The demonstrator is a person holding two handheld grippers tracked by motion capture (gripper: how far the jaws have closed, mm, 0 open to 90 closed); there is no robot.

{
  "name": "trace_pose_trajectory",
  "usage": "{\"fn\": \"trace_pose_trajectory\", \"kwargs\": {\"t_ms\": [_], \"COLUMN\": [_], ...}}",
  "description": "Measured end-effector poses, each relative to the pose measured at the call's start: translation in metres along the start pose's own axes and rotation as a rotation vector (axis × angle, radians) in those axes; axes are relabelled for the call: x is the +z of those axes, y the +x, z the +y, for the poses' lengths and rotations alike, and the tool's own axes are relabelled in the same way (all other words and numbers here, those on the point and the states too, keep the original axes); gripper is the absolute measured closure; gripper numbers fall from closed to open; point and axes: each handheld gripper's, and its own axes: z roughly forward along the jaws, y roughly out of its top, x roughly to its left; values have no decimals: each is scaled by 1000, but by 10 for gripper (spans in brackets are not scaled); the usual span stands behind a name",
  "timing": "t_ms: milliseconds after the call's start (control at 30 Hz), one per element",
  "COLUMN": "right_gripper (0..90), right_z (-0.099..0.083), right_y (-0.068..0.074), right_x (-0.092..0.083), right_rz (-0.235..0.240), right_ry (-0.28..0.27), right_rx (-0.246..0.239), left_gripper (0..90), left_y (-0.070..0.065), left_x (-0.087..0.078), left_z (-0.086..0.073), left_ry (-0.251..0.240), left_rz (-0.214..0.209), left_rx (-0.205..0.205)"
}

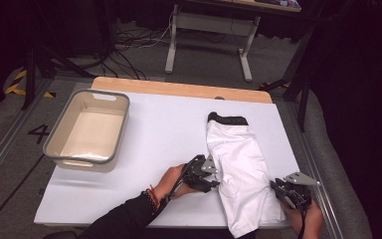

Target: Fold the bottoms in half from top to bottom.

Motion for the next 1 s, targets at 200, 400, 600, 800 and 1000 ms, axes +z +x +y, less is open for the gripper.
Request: {"fn": "trace_pose_trajectory", "kwargs": {"t_ms": [200, 400, 600, 800, 1000], "right_gripper": [616, 582, 615, 614, 763], "right_z": [-2, -3, -4, -4, -3], "right_y": [-8, -8, -9, -9, -7], "right_x": [-2, 1, 3, 4, 3], "right_rz": [74, 118, 146, 161, 204], "right_ry": [-25, -24, -24, -31, -21], "right_rx": [81, 91, 98, 102, 84], "left_gripper": [443, 562, 524, 695, 864], "left_y": [1, 6, 10, 13, 15], "left_x": [12, 10, 14, 17, 16], "left_z": [11, 10, 13, 15, 14], "left_ry": [27, -14, 15, 19, 18], "left_rz": [44, 59, 63, -18, -48], "left_rx": [-3, -17, -3, -7, -22]}}
